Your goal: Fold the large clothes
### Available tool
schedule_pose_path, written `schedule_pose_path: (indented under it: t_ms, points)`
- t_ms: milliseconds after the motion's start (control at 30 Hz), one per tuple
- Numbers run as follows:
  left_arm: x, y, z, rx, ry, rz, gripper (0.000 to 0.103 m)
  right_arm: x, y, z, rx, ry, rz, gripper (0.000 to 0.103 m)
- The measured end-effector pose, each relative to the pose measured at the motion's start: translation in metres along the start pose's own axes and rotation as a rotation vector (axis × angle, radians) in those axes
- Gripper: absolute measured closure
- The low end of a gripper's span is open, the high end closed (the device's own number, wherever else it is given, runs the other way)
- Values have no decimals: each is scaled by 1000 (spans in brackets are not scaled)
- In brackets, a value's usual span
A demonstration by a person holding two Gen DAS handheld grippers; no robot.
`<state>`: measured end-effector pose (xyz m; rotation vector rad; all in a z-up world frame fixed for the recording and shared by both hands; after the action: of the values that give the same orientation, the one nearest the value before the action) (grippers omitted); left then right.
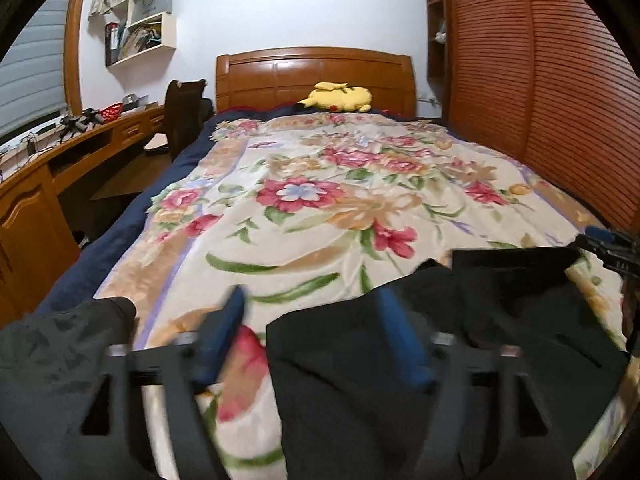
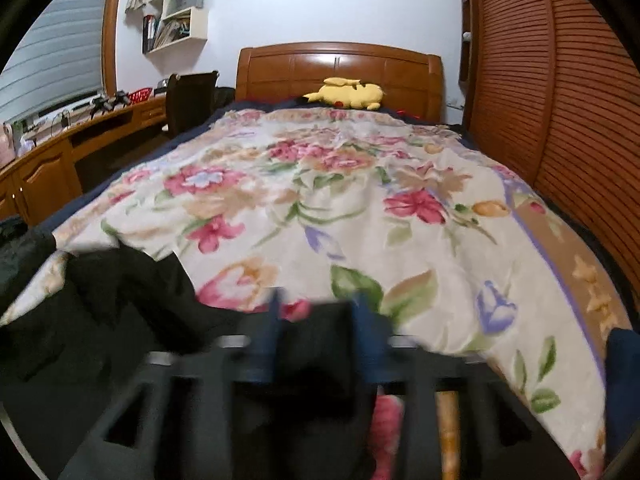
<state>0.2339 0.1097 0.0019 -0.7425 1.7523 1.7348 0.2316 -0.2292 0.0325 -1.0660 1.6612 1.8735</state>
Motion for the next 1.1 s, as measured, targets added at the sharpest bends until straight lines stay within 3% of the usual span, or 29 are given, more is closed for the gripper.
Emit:
schedule_pose_path:
  t_ms: [100, 233, 600, 833, 967, 1100]
  points:
    - [14, 17, -8, 22, -17, -4, 20, 5, 27, 5, 36, 36, -39, 29]
    - [42, 31, -20, 30, -48, 6, 20, 34, 49, 21, 34, 97, -18, 29]
    - [116, 37, -78, 147, -104, 71, 20, 125, 87, 73, -131, 180, 47, 34]
    - [140, 51, -98, 207, -68, 38, 20, 136, 96, 108, -218, 207, 40, 41]
    - [147, 51, -97, 167, -90, 28, 20, 137, 91, 127, -253, 236, 45, 45]
    - [156, 40, -92, 186, -74, 53, 20, 146, 73, 133, -261, 257, 86, 45]
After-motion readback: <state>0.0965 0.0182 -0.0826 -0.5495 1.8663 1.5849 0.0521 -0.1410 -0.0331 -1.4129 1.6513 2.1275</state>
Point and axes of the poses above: each gripper's, at about its wrist camera, not at the fingertips, and y roughly against the way its jaws point, z to its left, x to its underside, the point moved 10 cm from there along -y, roughly the way its jaws point, and after that the axes turned 11 degrees about z, right-handed, at the moved point
